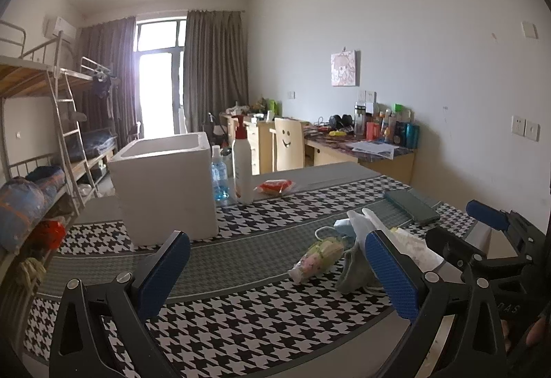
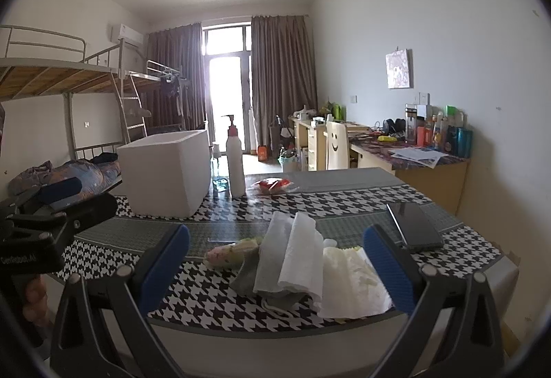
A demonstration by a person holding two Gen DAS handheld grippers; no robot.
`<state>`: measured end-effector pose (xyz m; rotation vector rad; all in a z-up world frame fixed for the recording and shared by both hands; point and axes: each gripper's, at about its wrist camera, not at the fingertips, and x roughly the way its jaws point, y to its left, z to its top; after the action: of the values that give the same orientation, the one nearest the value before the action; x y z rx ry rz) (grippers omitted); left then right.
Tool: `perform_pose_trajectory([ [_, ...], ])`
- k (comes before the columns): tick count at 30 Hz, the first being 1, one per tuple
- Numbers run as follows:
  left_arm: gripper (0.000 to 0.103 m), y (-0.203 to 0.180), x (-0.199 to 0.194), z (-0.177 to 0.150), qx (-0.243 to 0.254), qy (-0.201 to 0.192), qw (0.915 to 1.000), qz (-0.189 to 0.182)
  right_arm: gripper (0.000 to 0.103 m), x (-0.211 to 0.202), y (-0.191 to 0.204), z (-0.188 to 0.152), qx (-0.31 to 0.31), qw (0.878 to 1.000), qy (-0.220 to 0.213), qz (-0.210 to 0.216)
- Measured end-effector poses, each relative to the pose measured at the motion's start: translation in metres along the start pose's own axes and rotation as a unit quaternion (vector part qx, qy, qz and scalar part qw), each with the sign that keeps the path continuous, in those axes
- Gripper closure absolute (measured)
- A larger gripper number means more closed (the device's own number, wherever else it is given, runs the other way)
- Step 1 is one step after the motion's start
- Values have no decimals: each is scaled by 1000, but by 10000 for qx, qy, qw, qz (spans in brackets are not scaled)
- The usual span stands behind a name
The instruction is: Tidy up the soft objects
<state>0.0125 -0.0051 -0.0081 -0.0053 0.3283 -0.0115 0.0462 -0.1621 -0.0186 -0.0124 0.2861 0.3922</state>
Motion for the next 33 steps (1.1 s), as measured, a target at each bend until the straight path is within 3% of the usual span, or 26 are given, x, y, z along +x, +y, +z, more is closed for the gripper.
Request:
perform_pose_trajectory([
  [33,1,-10,78,-7,117,807,9963,-264,1,43,-30,-12,201,9972,655,-305],
])
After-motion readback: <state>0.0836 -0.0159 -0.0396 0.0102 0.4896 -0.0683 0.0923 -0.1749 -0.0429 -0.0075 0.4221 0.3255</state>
